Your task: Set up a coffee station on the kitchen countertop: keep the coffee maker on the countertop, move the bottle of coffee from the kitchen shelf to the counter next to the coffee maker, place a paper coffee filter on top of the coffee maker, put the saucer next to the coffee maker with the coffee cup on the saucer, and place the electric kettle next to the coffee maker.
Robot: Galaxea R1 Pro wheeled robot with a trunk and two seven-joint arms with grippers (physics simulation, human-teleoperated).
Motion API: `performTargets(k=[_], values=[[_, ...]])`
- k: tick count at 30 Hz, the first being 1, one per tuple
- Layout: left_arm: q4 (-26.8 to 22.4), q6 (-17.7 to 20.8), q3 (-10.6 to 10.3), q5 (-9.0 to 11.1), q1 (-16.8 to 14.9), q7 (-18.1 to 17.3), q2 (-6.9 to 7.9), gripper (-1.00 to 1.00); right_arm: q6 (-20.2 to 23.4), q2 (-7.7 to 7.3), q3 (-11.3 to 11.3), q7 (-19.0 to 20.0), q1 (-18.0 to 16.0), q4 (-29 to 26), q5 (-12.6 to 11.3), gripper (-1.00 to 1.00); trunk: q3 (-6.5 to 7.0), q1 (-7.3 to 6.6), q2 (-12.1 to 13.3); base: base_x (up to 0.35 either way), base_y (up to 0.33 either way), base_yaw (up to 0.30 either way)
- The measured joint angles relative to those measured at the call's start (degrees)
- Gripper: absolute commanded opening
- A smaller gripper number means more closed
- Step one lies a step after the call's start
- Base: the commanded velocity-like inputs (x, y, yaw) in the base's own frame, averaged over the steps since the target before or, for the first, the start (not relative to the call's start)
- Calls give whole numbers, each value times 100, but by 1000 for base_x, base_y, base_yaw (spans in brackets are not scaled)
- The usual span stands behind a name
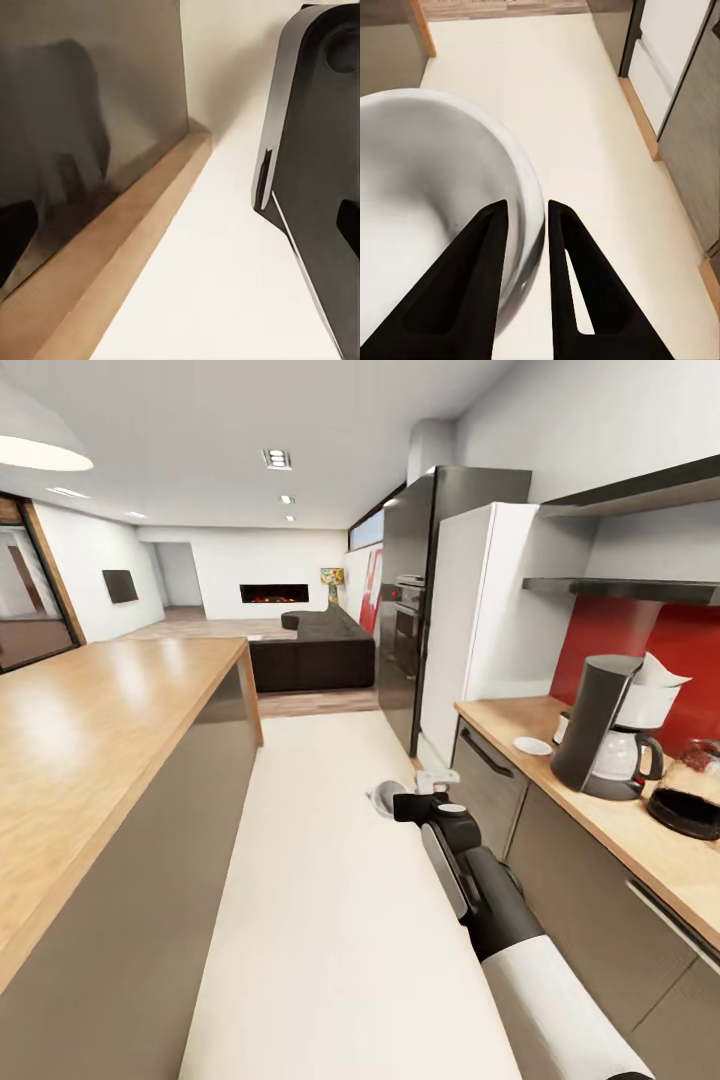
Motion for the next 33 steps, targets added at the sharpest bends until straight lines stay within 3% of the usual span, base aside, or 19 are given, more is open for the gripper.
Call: performTargets(k=[20,33], values=[[0,6,0,0,0,-1,7,100,0,6,0,-1,1,0,-1,-100,0,0,0,329,70,0],[-8,-8,-1,-5,0,-5,1,100,1,32,0,-2,0,-55,-14,-100,0,1,0,312,-96,0]])
